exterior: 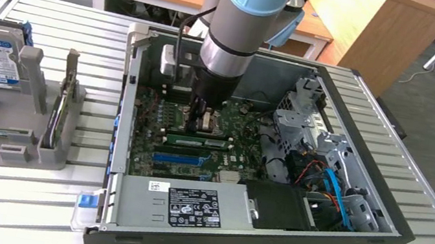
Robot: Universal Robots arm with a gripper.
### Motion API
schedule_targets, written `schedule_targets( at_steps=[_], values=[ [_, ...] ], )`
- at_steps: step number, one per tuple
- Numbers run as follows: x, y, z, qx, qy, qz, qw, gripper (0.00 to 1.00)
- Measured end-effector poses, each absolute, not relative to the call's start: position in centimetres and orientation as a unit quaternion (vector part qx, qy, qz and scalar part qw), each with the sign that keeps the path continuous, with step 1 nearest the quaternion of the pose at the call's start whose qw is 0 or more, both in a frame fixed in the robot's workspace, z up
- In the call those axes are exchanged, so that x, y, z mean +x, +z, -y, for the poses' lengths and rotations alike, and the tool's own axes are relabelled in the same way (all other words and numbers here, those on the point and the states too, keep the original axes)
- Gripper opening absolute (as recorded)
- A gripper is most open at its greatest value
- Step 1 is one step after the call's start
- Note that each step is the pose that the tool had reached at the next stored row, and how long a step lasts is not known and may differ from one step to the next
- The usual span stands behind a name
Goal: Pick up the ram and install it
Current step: 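Press down the ram until it locks into place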
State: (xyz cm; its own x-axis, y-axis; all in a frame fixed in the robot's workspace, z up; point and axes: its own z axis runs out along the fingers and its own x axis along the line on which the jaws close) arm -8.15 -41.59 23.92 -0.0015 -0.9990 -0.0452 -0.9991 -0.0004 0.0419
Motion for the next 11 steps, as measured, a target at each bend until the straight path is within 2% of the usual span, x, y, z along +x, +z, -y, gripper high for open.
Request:
schedule_targets(
  at_steps=[11],
  values=[
    [-8.1, 26.4, 41.6, -0.707, 0.031, -0.707, 0.001, 0.11]
  ],
)
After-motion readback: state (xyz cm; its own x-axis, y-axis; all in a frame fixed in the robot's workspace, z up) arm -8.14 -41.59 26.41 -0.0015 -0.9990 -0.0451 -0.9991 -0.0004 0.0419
